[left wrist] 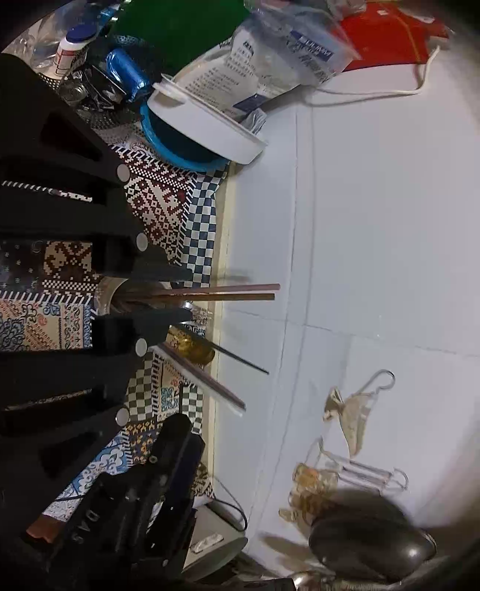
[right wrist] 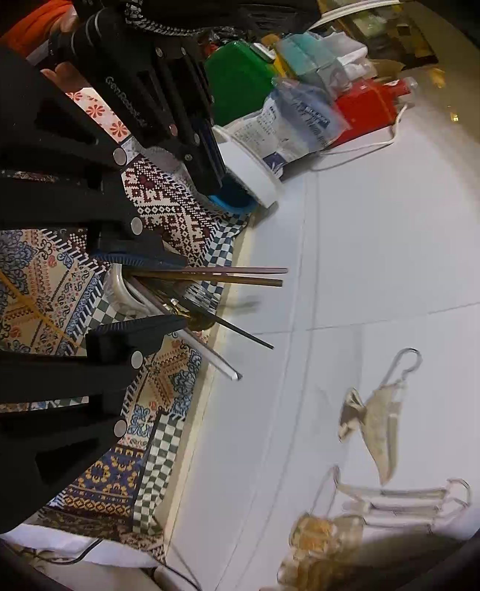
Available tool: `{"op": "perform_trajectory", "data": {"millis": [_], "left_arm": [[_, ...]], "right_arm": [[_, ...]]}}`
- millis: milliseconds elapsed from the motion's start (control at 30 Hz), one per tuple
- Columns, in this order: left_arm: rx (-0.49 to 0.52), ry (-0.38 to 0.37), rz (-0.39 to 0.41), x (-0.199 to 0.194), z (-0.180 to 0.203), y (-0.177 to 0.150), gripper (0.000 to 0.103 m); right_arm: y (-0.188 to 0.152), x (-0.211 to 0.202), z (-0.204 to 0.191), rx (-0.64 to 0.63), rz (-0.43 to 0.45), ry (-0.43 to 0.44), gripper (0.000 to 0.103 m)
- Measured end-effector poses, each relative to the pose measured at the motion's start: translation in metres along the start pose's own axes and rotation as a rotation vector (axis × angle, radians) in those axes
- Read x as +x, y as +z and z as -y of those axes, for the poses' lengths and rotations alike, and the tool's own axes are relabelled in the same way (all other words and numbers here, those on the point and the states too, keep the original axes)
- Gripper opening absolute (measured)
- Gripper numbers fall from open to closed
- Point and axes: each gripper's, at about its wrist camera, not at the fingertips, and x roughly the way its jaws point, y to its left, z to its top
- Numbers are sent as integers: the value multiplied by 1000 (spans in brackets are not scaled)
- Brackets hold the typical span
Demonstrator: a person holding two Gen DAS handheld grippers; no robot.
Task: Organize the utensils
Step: 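Open both tools and move them back to the remaining utensils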
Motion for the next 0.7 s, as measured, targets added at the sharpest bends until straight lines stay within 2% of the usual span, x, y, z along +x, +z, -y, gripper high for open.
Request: {"op": "perform_trajectory", "data": {"millis": [133, 267, 367, 533, 700], "left_arm": [[29, 1, 22, -21, 6, -4, 22], [61, 10, 31, -35, 13, -13, 38], [71, 7, 24, -35, 16, -24, 41], [69, -11, -40, -25, 21, -48, 42], [79, -13, -147, -3, 26, -82, 42]], "right_arm": [[-7, -19, 2, 11, 27, -20, 27], [-15, -31, 6, 37, 32, -46, 32], [-26, -34, 15, 71, 19, -78, 33], [-57, -24, 29, 120, -54, -123, 33], [-104, 3, 48, 195, -176, -153, 33]]}}
